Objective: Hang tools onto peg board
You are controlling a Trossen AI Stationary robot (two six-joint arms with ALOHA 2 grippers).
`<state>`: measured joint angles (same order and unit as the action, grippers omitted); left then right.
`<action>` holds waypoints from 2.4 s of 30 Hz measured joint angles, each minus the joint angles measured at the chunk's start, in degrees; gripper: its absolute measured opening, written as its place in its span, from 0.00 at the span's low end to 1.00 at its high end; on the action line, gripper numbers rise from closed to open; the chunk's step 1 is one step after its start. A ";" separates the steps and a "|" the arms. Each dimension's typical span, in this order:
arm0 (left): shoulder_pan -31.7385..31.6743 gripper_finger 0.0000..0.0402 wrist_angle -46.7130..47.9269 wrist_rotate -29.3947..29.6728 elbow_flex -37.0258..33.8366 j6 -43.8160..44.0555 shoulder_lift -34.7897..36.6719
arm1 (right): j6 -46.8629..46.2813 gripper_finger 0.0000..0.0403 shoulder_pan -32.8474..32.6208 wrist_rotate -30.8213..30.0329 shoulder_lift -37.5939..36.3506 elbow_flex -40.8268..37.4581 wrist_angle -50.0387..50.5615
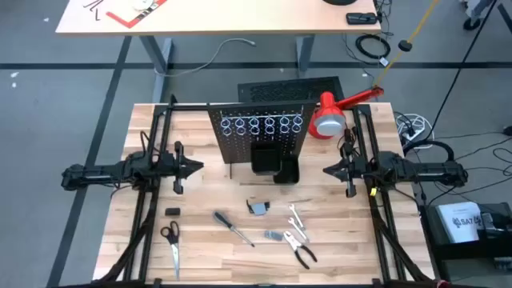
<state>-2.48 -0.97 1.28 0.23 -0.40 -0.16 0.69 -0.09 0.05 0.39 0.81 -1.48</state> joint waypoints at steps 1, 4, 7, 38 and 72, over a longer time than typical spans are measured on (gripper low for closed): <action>0.00 0.10 0.00 0.02 0.02 0.00 0.02 | -0.01 0.02 -0.01 0.00 -0.01 0.01 0.00; -0.01 0.10 0.00 0.00 0.01 0.00 0.01 | -0.01 0.02 -0.01 0.01 0.00 0.00 0.00; 0.00 0.10 0.00 0.00 0.02 0.00 0.01 | 0.00 0.02 -0.01 0.00 0.01 0.01 0.00; -0.02 0.10 0.00 0.01 0.00 0.00 0.00 | -0.01 0.02 -0.01 0.02 0.00 0.01 0.00; 0.00 0.10 0.00 0.02 0.01 0.00 0.00 | -30.29 0.02 -0.01 3.04 6.69 12.78 -19.05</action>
<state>-2.49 -0.97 1.29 0.24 -0.40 -0.16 -29.61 -0.10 3.10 7.09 13.59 -20.53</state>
